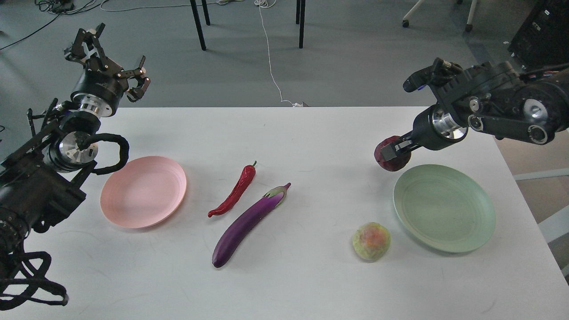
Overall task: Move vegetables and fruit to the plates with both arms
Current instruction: 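Carry the pomegranate onto the green plate and release it, then move the right gripper to the pale peach and grasp it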
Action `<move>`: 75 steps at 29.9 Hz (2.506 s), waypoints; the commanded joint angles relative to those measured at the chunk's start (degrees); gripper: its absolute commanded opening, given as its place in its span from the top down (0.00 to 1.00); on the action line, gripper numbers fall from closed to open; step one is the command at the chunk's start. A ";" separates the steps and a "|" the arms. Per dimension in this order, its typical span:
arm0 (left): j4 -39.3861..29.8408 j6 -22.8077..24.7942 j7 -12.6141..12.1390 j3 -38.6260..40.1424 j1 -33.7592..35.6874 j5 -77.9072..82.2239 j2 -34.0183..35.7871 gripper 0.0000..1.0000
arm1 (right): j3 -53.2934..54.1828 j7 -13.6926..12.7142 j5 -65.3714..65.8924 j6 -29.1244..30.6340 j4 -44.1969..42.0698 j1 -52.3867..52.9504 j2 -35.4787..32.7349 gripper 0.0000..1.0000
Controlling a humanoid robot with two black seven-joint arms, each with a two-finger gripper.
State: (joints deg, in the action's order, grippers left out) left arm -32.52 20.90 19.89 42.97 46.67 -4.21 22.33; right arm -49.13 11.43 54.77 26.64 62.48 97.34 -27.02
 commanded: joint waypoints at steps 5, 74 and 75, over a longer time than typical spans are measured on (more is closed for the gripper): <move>-0.09 0.10 3.67 -0.61 -0.26 0.34 0.44 0.02 | -2.64 -0.09 8.07 0.16 1.59 -2.94 -8.58 0.49; 0.62 0.10 3.93 -0.61 -0.88 0.61 3.95 0.02 | -2.02 1.22 -3.53 -3.00 14.95 -1.54 8.30 0.14; 0.62 0.10 3.93 -0.61 -0.88 0.61 4.04 0.02 | -2.29 1.22 -3.53 -2.92 14.95 -1.72 8.12 0.14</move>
State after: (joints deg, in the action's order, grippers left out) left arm -31.99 21.01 23.82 42.36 45.79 -3.64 26.23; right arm -50.93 12.66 51.21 23.65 77.36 96.12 -18.52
